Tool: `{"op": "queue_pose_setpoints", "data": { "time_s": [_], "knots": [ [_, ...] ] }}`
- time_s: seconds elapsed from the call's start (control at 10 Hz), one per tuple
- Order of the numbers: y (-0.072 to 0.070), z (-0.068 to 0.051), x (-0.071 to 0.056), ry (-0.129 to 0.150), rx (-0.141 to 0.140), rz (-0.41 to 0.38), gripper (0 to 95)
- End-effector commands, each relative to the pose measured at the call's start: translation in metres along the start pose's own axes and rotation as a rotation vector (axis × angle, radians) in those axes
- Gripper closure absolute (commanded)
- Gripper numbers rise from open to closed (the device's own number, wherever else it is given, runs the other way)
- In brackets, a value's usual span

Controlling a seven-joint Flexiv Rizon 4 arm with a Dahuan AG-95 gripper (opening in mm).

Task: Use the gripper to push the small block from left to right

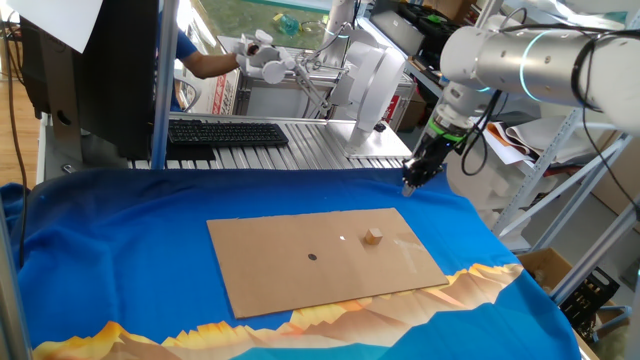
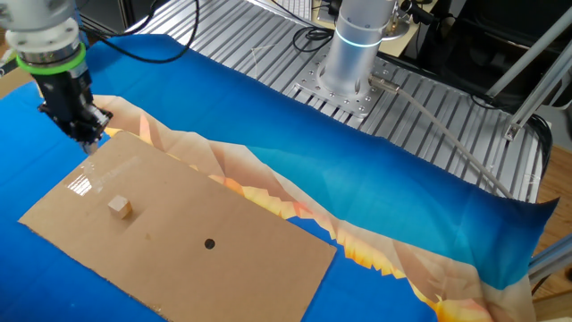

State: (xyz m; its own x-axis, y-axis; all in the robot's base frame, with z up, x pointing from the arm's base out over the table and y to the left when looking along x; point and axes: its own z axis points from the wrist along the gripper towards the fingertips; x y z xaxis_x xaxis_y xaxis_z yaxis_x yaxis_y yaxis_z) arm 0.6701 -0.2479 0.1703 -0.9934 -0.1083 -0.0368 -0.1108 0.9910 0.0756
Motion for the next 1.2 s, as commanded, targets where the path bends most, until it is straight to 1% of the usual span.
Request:
{"op": "queue_pose_setpoints", "data": {
  "time_s": [0.1, 0.4, 0.7, 0.8, 0.9, 1.0, 1.1, 1.2],
  "knots": [
    [0.001, 0.001, 0.0, 0.001, -0.007, 0.006, 95.0],
    [0.0, 0.021, 0.0, -0.006, -0.002, 0.004, 95.0],
    [0.0, 0.021, 0.0, -0.001, 0.004, 0.009, 95.0],
    [0.0, 0.021, 0.0, 0.0, 0.017, 0.007, 95.0],
    [0.0, 0.021, 0.0, 0.007, 0.027, 0.01, 95.0],
    [0.0, 0.021, 0.0, 0.019, 0.049, 0.006, 95.0],
    [0.0, 0.021, 0.0, 0.031, 0.054, 0.011, 95.0],
    [0.0, 0.021, 0.0, 0.053, 0.06, 0.014, 95.0]
  ]
}}
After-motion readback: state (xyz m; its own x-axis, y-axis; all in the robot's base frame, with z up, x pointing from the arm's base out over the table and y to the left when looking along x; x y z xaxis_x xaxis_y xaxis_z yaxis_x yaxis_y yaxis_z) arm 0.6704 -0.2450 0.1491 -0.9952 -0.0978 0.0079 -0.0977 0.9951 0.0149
